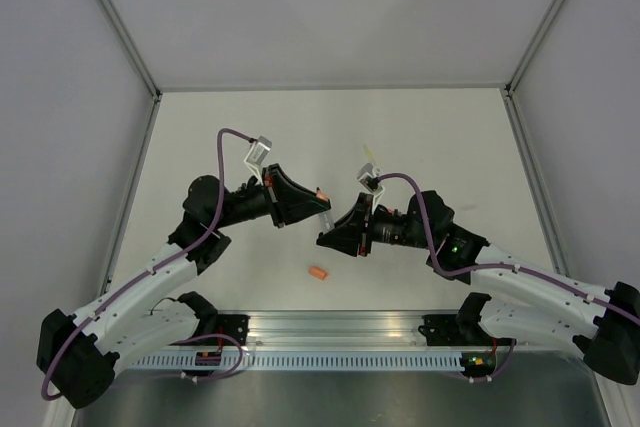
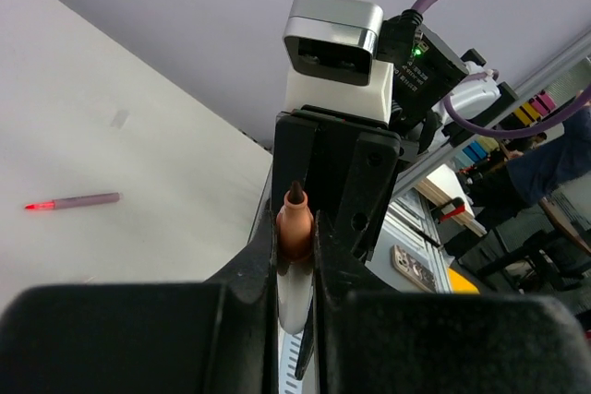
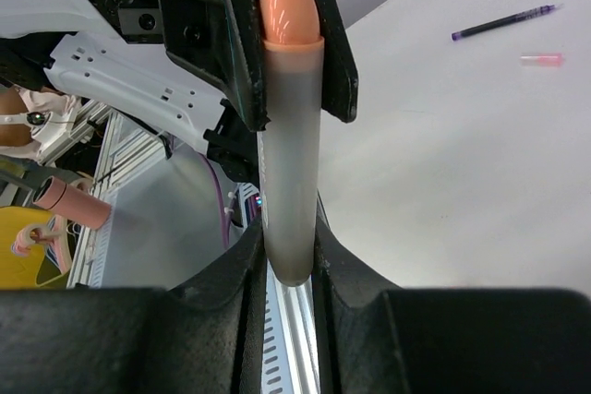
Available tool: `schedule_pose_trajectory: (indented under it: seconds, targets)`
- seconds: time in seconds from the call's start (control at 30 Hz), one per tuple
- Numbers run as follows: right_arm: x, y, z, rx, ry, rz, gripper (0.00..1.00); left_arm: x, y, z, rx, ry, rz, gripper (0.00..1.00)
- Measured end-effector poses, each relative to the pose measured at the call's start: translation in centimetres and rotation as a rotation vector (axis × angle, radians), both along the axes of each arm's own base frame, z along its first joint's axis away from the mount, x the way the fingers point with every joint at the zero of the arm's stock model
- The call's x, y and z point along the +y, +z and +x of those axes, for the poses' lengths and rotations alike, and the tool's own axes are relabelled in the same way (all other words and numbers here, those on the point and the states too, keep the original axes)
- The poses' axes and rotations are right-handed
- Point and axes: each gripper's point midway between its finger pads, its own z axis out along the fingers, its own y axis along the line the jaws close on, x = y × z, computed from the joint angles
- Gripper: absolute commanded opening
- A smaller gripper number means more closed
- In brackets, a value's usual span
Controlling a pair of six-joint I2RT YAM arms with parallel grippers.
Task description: Insert the pens into the pen caps
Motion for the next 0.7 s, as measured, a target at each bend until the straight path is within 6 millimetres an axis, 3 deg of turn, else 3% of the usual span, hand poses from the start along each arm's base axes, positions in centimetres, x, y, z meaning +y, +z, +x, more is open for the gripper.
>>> schedule_pose_trajectory:
  seconds: [0.07,0.1,0.2,0.43,0.7]
  targets:
    - [0.1,0.3,-0.1,0.000,0.004,0.010,0.00,0.0,0.2,-0.1,-0.009,-0.006,-0.007,0.21]
    - [0.1,0.4,-0.1,-0.001,0.007,0.014,0.00,0.0,0.4,-0.2,-0.014,-0.009,-0.011,0.34]
    - [0.2,0.8,0.0,-0.007,0.004,0.032,0.00,0.0,0.5,-0.6,-0.017,-0.031,-0.021,0.50]
    - [0.3,1.9,0.4,-0.017,-0.016,0.076,0.00,0.0,-0.9,-1.1,-0.006,-0.057,-0.012,0.52]
    - [0.8,2.3,0.6,-0.001,-0.014,0.104,0.00,-0.1,-1.0,-1.0,-0.019,-0.057,-0.022,0.48]
